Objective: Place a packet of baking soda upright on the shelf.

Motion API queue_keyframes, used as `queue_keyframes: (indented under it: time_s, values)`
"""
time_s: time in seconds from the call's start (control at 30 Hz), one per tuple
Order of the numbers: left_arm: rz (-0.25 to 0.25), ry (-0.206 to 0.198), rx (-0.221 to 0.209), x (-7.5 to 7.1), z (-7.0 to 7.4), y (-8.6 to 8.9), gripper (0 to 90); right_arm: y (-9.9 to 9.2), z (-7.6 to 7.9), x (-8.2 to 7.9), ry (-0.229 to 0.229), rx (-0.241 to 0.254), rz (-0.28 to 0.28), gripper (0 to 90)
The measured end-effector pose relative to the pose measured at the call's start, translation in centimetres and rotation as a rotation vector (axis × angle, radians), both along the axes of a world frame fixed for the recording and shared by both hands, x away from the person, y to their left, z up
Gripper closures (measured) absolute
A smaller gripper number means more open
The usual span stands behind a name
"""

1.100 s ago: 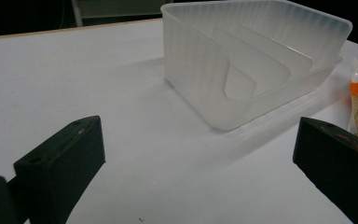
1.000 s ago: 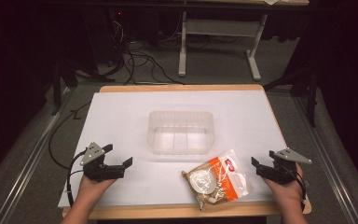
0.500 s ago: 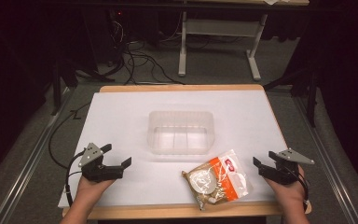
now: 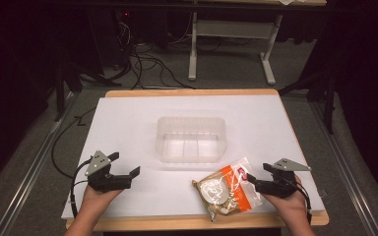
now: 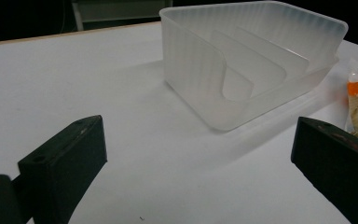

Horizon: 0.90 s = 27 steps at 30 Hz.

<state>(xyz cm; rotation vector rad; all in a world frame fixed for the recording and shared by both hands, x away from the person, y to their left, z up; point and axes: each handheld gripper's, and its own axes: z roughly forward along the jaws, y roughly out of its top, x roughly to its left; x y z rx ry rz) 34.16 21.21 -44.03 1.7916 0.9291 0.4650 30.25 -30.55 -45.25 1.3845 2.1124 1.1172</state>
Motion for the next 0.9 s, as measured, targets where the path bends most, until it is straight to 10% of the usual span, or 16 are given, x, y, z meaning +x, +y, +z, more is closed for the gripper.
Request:
queue_keyframes:
  time_s: [0.43,0.63,0.8,0.9]
  values:
    - [-0.004,-0.004,0.005,-0.1,0.0,0.0,3.9,0.5,-1.6,0.9,0.145,0.043,0.047,22.4]
    - [-0.002,-0.007,0.005,-0.1,0.1,0.0,4.0,0.6,-1.5,0.7,0.151,0.095,0.088,36.5]
    - [-0.006,-0.009,0.01,-0.1,0.1,0.0,4.1,-0.4,-0.9,0.4,0.128,0.181,0.132,66.4]
    - [-0.006,-0.009,0.013,-0.1,0.1,-0.1,4.1,0.0,-0.7,0.1,0.114,0.138,0.143,76.1]
